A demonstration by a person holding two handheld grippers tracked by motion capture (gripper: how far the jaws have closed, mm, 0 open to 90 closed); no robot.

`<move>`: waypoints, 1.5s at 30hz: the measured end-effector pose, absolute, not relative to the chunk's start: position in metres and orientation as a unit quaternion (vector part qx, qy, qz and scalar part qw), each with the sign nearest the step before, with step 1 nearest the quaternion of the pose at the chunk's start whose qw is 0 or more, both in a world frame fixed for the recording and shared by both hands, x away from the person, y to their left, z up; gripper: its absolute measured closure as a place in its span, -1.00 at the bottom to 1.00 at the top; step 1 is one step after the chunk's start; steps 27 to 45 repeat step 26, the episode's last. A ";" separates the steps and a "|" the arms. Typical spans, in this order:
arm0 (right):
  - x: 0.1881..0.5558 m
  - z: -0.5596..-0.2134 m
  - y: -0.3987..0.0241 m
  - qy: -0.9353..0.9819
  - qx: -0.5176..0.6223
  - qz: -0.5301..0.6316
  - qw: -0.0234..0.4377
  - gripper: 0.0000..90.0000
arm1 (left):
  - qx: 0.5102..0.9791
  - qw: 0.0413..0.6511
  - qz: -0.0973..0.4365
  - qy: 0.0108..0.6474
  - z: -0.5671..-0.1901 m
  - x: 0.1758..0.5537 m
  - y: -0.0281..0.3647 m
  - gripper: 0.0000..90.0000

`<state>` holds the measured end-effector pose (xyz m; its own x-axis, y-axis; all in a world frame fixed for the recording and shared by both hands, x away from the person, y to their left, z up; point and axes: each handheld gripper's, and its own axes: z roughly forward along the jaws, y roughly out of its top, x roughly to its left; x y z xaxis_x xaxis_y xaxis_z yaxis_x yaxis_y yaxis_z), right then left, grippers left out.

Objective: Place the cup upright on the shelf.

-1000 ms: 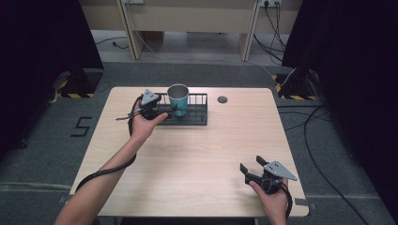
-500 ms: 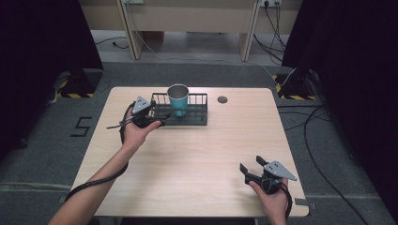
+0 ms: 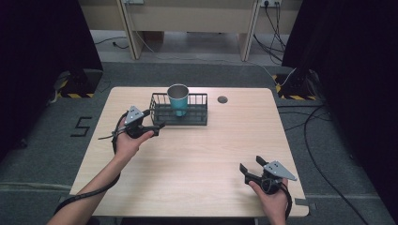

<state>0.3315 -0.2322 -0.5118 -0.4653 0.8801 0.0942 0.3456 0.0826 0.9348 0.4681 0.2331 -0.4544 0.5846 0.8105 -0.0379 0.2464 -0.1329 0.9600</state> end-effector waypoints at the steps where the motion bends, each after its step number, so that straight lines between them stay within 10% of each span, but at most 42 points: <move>1: 0.332 -0.512 -0.232 0.688 0.446 0.510 0.262 -0.49 | 0.706 0.542 0.260 0.375 -0.456 0.466 0.235 -0.68; 45: 0.331 -0.512 -0.231 0.686 0.448 0.509 0.263 -0.49 | 0.698 0.538 0.255 0.397 -0.498 0.394 0.279 -0.68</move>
